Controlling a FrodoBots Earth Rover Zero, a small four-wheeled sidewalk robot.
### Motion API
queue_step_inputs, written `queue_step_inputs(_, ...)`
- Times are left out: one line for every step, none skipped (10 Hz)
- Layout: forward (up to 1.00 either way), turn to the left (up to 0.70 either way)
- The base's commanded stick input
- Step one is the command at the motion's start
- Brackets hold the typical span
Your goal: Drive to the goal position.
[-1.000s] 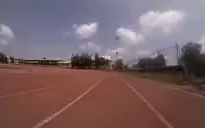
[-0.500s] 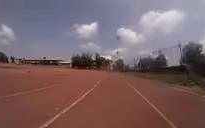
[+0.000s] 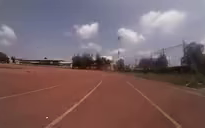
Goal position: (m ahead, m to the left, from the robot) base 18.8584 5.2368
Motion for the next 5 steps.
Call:
queue_step_inputs(0.70,-0.35)
queue_step_inputs(0.70,-0.35)
queue_step_inputs(0.70,-0.32)
queue_step_inputs(0.70,-0.28)
queue_step_inputs(0.70,-0.12)
